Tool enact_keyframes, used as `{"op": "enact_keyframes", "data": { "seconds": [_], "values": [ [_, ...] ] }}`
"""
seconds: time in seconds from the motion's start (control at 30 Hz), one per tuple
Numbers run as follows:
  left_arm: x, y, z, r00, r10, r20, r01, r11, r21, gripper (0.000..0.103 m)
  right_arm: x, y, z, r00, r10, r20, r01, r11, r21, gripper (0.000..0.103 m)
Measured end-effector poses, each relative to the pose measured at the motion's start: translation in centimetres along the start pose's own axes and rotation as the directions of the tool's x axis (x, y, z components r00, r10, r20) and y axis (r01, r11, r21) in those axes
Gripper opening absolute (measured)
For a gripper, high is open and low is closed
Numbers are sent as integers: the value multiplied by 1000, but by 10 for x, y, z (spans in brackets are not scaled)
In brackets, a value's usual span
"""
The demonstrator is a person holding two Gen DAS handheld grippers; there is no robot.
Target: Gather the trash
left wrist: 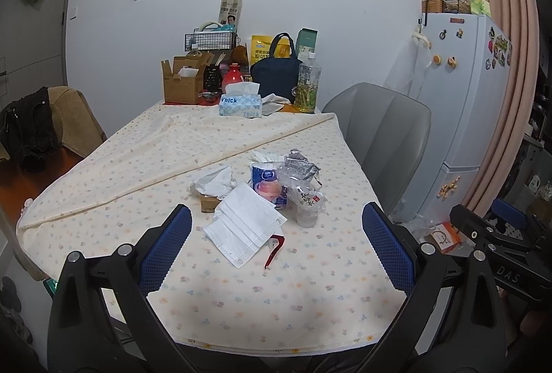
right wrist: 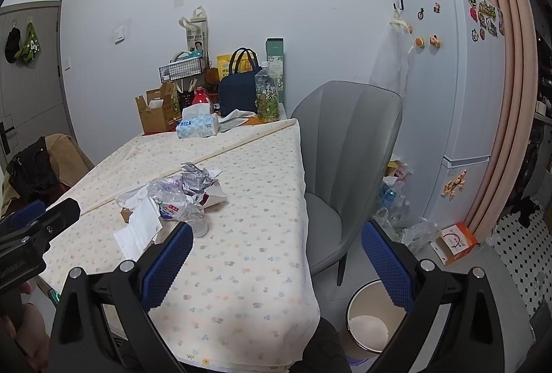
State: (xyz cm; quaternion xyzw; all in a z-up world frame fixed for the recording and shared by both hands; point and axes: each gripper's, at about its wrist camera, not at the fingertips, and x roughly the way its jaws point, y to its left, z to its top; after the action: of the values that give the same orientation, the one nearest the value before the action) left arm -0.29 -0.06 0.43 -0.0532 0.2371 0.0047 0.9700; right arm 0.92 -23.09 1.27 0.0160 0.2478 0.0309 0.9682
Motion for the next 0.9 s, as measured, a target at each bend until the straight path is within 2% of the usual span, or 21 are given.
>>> {"op": "enact_keyframes", "data": {
  "seconds": [0.5,0.7,0.77,0.9],
  "values": [
    [-2,2,2,1000,3,3,-3,1000,2,98,2,-2,2,1000,11,-8,-11,1000,20,96],
    [0,5,1,1000,9,-1,-9,1000,-1,98,7,4,2,999,-42,-9,43,999,17,96],
    [1,9,2,1000,19,-2,-19,1000,-6,98,9,7,2,1000,-19,-15,19,1000,6,96],
    [3,22,3,999,48,-8,-48,999,-17,98,19,13,2,995,88,-48,-88,996,4,96]
  ]
}}
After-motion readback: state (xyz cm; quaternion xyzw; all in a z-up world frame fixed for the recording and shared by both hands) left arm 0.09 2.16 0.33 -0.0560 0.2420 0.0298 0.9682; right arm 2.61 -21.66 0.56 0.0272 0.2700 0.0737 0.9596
